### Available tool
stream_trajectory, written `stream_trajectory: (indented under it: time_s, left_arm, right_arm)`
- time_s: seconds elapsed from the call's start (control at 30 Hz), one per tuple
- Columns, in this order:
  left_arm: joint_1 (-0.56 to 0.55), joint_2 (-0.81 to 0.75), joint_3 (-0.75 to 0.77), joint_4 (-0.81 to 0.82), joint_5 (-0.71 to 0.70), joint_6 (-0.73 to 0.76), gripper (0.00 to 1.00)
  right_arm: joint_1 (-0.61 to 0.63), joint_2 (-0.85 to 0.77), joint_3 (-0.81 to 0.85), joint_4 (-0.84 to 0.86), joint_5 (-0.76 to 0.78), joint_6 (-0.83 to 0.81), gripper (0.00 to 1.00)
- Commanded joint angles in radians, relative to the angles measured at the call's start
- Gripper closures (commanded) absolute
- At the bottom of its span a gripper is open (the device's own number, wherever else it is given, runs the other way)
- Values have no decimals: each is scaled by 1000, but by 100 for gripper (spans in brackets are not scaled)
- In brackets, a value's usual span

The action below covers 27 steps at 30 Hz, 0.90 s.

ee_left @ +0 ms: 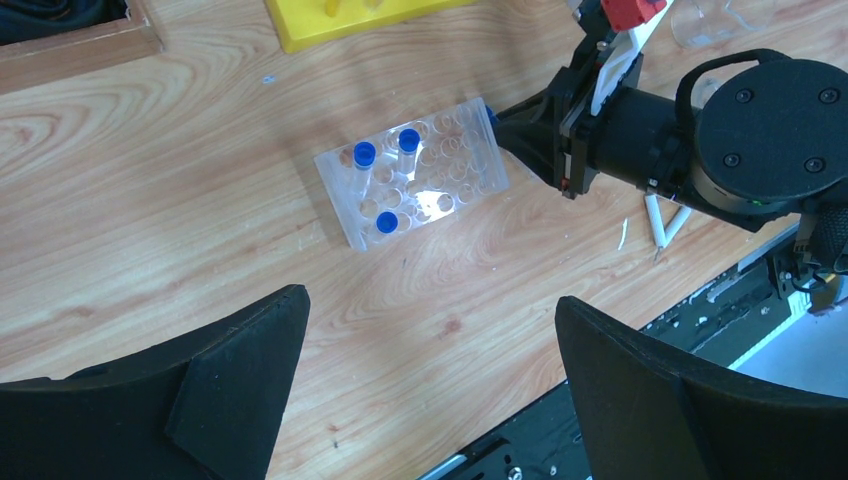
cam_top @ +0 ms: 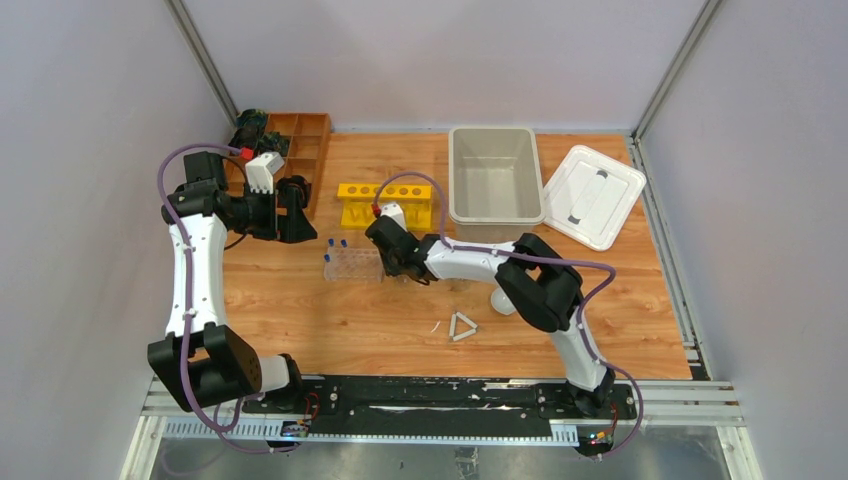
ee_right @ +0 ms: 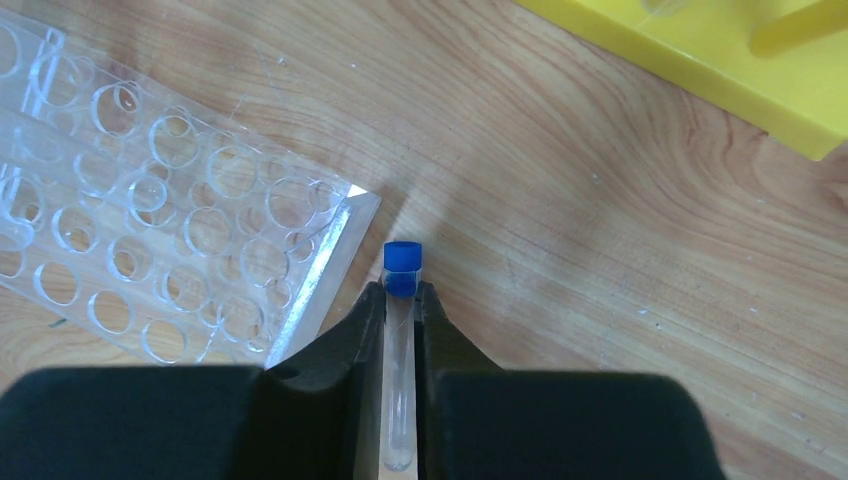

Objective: Organize the chemistry lab equipment

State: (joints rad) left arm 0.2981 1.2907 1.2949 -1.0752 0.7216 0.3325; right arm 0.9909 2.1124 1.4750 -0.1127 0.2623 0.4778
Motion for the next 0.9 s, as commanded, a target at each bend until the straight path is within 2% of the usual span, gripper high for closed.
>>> stream_trajectory:
  time_s: [0.0, 0.1, 0.2, 0.4, 0.6, 0.87]
  left_arm:
    - [3, -24, 22, 6, 29, 4, 0]
    - [4, -23, 16, 7, 53, 3, 0]
    - [4, -27, -2, 6, 95, 9, 0]
    - [-4, -53, -43, 7, 225, 33, 7]
    - [-80, -62, -66, 6, 259, 31, 14]
    - [-85, -70, -76, 7, 326, 40, 21]
  right_arm:
    - [-29, -35, -4, -42, 22, 12, 94]
    - [-39, -96, -16, -38, 17, 23, 100]
    - [-39, -173, -37, 10, 14, 28, 100]
    - [-30, -311, -85, 253, -51, 79, 100]
    - [14, -295, -4, 420, -135, 141, 100]
    - [51, -267, 30, 553, -159, 213, 100]
